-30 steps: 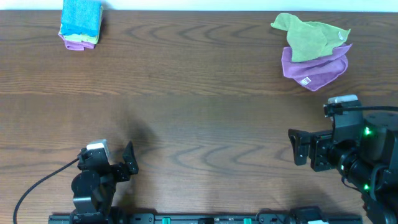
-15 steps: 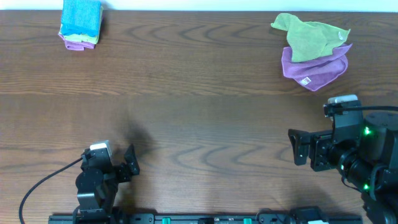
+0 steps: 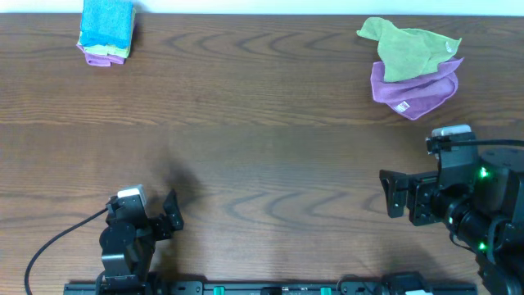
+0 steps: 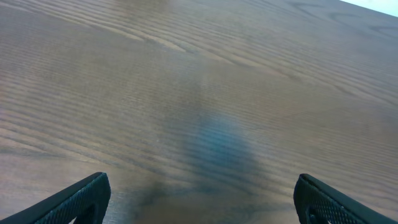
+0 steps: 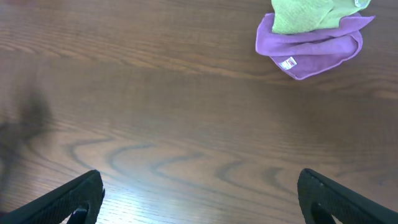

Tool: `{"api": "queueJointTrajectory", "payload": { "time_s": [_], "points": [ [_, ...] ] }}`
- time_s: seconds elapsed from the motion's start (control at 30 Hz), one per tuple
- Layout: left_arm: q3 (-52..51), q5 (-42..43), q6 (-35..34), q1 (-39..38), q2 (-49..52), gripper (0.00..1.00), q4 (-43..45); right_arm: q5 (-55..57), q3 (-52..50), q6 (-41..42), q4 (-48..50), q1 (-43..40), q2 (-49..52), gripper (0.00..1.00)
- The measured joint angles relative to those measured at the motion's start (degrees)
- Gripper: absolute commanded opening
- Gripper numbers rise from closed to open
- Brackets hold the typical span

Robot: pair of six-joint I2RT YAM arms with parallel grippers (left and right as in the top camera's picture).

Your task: Fold the cloth

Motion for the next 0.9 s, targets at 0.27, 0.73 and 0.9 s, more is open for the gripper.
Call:
{"api": "queueJointTrajectory", "payload": {
  "time_s": [0.27,0.73,0.9],
  "points": [
    [0.0,0.0,-0.2,0.0,0.0,0.95,0.0,0.17,0.02,-0.02,-0.11,0.13,0.0,0.99],
    [0.0,0.0,-0.22,0.0,-0.04,0.95,-0.02,3.76,-29.16,-1.57,24.63,-2.91,-27.08,0.99],
    [0.0,-0.02,-0.22,0.0,-0.07,0.95,-0.02,3.65,-44.57,-1.6,28.37,-2.91,-35.82,0.99]
  ]
}}
